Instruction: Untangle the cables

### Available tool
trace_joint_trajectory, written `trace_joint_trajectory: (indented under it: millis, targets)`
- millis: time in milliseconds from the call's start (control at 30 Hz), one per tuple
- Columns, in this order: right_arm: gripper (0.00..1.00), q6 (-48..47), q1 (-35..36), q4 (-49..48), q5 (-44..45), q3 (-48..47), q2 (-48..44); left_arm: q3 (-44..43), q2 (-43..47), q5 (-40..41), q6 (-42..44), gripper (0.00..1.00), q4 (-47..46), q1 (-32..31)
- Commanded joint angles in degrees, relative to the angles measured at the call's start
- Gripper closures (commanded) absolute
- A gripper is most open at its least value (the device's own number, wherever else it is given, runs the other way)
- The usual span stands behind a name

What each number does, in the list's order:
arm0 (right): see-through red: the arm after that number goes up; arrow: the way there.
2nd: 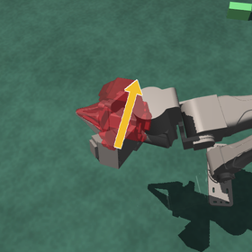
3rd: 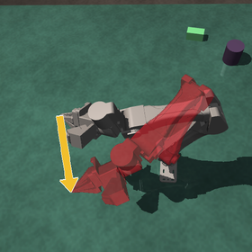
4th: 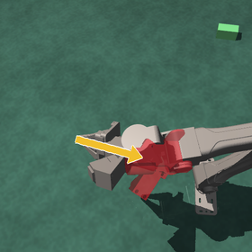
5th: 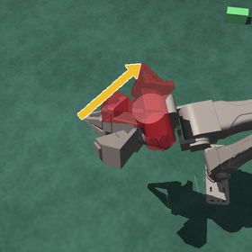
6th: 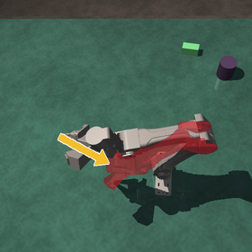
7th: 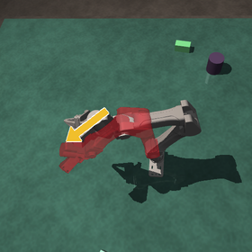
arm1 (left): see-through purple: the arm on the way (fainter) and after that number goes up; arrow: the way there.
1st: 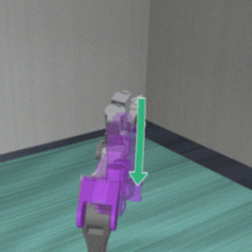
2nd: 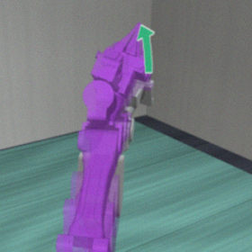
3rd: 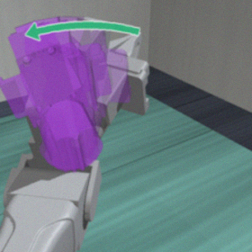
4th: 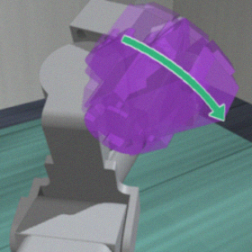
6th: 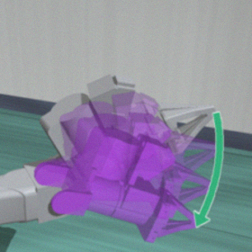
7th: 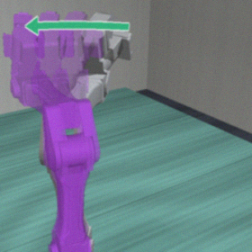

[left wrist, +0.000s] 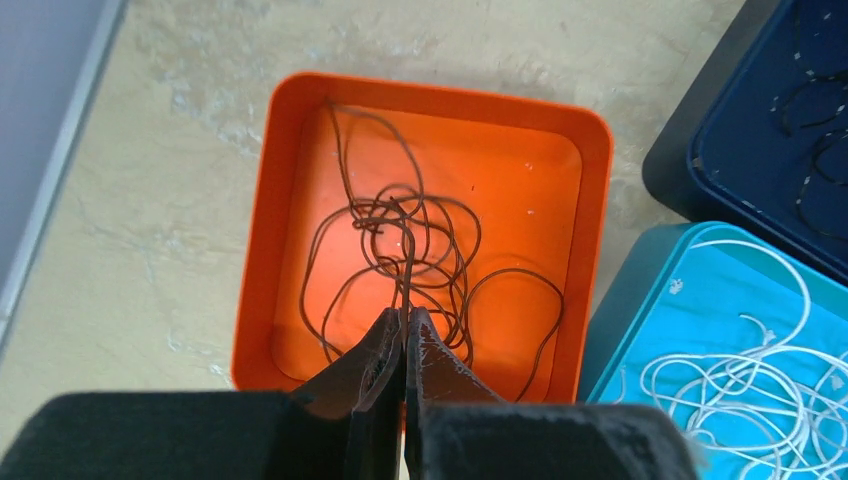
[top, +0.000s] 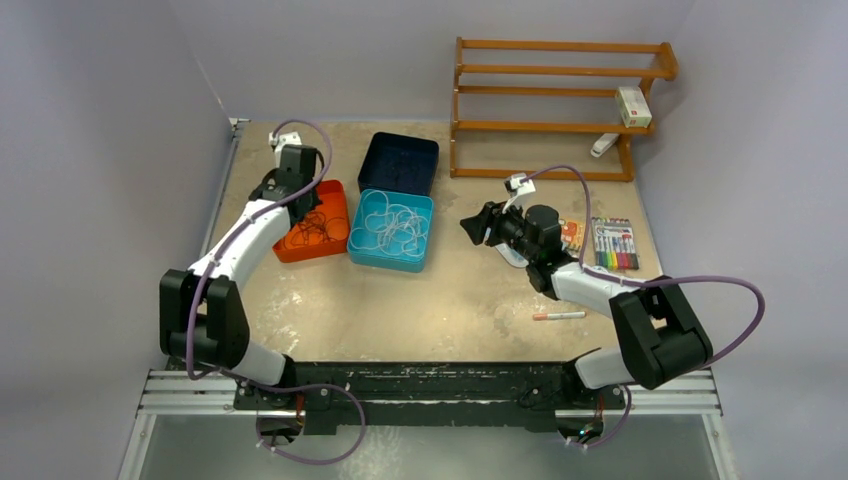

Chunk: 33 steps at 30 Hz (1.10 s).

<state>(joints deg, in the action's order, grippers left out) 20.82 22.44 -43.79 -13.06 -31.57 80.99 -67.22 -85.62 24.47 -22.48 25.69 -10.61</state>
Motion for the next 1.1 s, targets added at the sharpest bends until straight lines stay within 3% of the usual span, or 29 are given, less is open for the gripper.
trace_joint_trajectory:
  millis: [0, 300, 433, 767, 1067]
  targets:
    - [0.42, -1.7, -0.1, -1.9, -1.9, -2.1, -0.6, 4.6, -0.3, 1.2, -7.0, 1.0, -7.5, 0.4]
    - [0.42, -2.7, -0.1, 0.4, -4.4, -3.2, -1.2, 10.5, -5.3, -1.1, -9.0, 1.0, -19.2, 0.5]
    - [0.42, -2.6, -0.1, 0.9, -4.0, -3.2, -1.7, 10.6, -6.1, -1.8, -9.0, 0.81, -21.4, 0.4]
    - [0.41, -3.5, -0.1, 3.2, -2.9, -4.6, -3.1, 10.8, -1.2, 0.1, -9.2, 0.47, -22.7, 0.4]
    - [0.41, -3.4, -0.1, 4.1, 0.3, -4.5, -6.3, 13.5, 1.7, -0.6, -10.2, 0.42, -25.2, 0.4]
